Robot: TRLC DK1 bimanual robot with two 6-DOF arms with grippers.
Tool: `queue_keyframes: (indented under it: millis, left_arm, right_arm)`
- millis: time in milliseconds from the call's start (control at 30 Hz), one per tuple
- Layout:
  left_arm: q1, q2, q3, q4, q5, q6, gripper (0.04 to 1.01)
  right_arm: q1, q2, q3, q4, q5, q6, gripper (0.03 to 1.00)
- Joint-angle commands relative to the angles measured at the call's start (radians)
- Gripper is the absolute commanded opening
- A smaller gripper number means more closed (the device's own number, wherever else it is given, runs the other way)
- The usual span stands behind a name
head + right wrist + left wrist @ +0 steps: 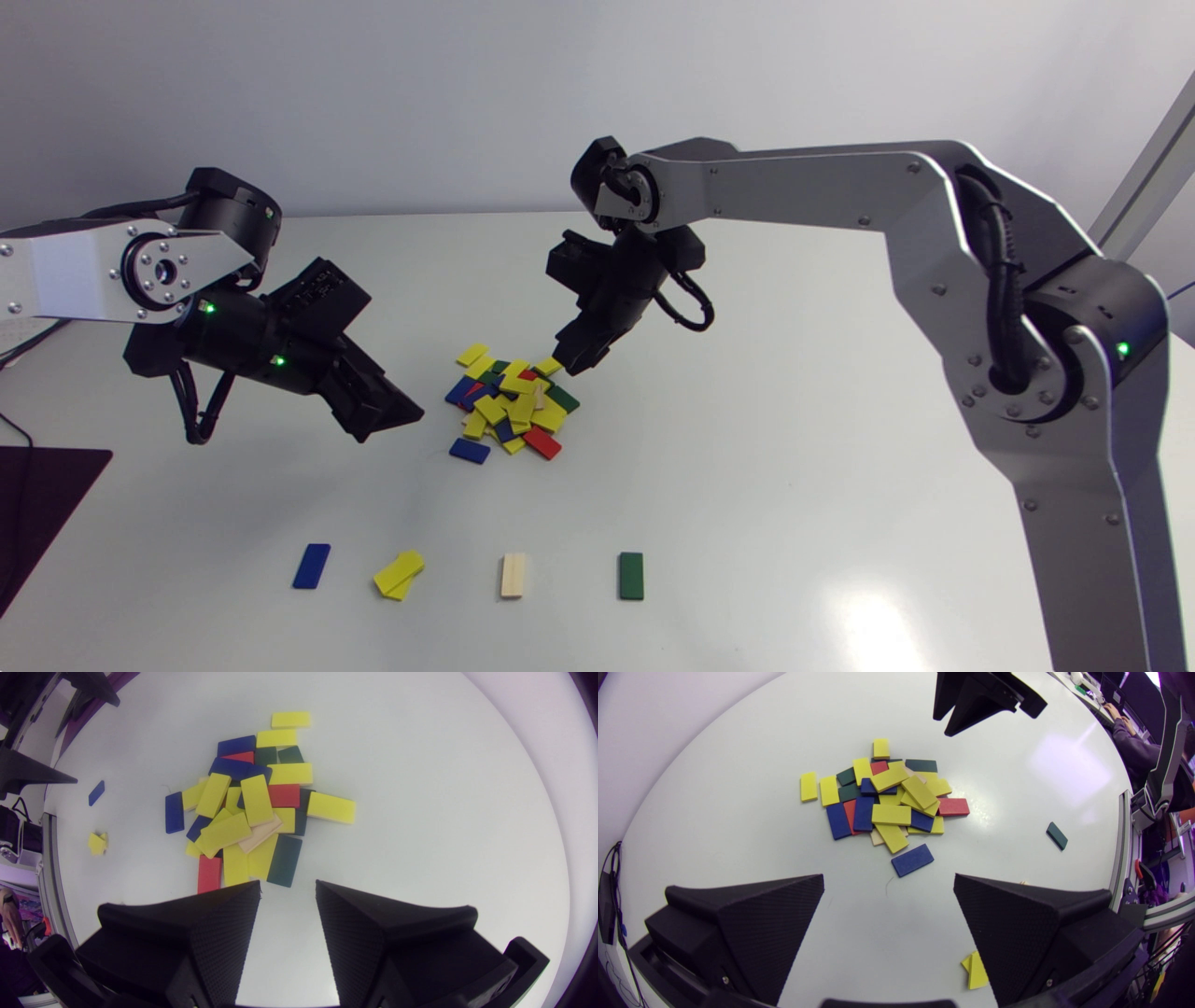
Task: Take domino bricks one by one from the mixed stack on the table and place each onto the existing stack of the same color.
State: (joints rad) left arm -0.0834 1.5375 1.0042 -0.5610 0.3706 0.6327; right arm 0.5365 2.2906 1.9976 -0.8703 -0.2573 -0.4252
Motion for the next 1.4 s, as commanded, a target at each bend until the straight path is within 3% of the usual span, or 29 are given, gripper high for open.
queue_keyframes:
  millis: [0,333,933,1367]
  left_arm:
    - [0.019,0.012,-0.022,0.009,0.021,0.016,0.992]
    - [0.056,0.019,-0.052,0.029,0.041,0.047,0.992]
    - [0.089,0.024,-0.056,0.03,0.065,0.071,0.992]
    - [0.093,0.027,-0.038,0.03,0.074,0.073,0.992]
  right_arm:
    - [0.019,0.056,0.044,-0.041,0.006,-0.024,0.37]
    - [0.046,0.176,0.204,-0.168,0.006,-0.027,0.37]
    - [0.033,0.395,0.555,-0.386,0.007,-0.026,0.369]
    - [0.019,0.458,0.636,-0.435,0.015,-0.026,0.369]
